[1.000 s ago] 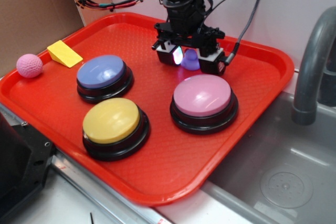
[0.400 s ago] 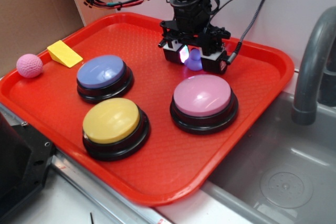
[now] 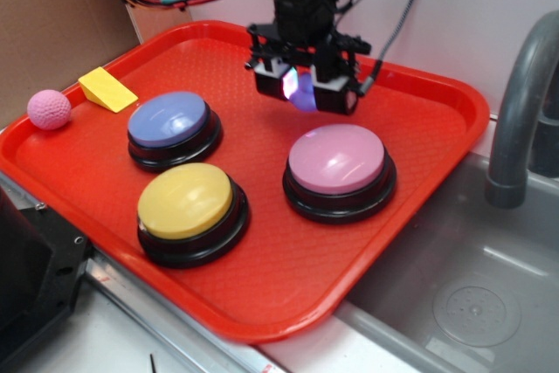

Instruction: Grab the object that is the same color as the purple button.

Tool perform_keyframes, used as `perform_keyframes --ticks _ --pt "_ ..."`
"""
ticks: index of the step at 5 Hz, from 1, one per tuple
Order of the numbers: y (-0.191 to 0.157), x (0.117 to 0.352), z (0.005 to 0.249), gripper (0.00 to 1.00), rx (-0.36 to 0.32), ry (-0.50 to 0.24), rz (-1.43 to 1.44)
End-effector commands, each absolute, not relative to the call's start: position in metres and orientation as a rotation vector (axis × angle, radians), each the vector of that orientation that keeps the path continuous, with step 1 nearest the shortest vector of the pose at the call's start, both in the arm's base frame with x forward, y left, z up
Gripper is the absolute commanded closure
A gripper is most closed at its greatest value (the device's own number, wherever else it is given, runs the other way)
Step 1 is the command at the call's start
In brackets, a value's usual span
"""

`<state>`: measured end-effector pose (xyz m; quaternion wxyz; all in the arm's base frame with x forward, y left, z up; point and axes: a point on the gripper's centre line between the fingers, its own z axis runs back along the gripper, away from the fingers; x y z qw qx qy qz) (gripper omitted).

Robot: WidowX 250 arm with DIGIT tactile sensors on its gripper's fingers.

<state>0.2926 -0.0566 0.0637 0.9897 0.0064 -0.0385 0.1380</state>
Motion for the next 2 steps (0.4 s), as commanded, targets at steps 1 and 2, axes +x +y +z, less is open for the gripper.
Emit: perform_keyframes --ticks 1,2 --pt "-0.014 0.267 0.179 1.0 0.04 -0.194 0.398" --pt "0.016 0.261 0.204 1.0 0.023 -0.231 0.47"
